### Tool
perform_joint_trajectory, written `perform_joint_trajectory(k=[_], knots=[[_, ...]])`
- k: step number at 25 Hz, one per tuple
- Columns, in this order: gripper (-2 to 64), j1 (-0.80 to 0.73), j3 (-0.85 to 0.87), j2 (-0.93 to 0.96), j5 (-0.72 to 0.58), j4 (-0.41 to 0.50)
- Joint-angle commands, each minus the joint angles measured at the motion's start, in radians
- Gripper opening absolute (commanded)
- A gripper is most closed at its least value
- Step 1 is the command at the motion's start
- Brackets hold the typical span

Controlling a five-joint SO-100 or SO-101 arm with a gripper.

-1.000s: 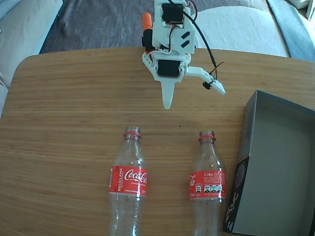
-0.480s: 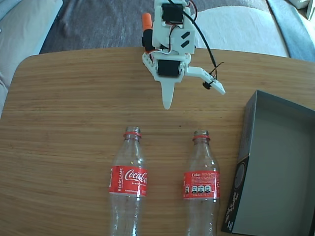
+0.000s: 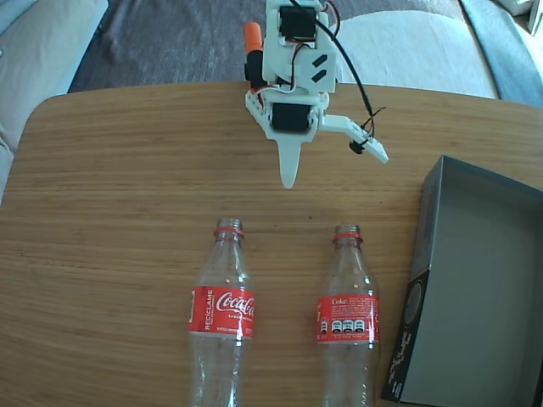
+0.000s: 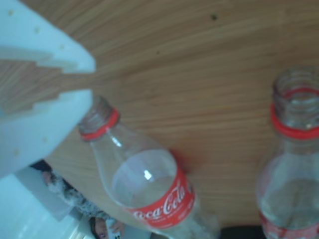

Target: Grasp the bottles and put them in the box.

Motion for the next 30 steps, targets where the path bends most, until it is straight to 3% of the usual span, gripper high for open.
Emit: perform_joint_trajectory(k=[1, 12, 22, 28, 30], knots=[[-0.3, -0.008, -0.009, 0.002, -0.005, -0.002], [0.1, 0.0, -0.103, -0.023, -0.005, 0.003], [0.3, -0.009, -0.443, -0.499, -0.005, -0.014], [17.2, -0.066, -0.68, -0.701, -0.006, -0.017], [20.1, -0.071, -0.741, -0.787, -0.006, -0.02]])
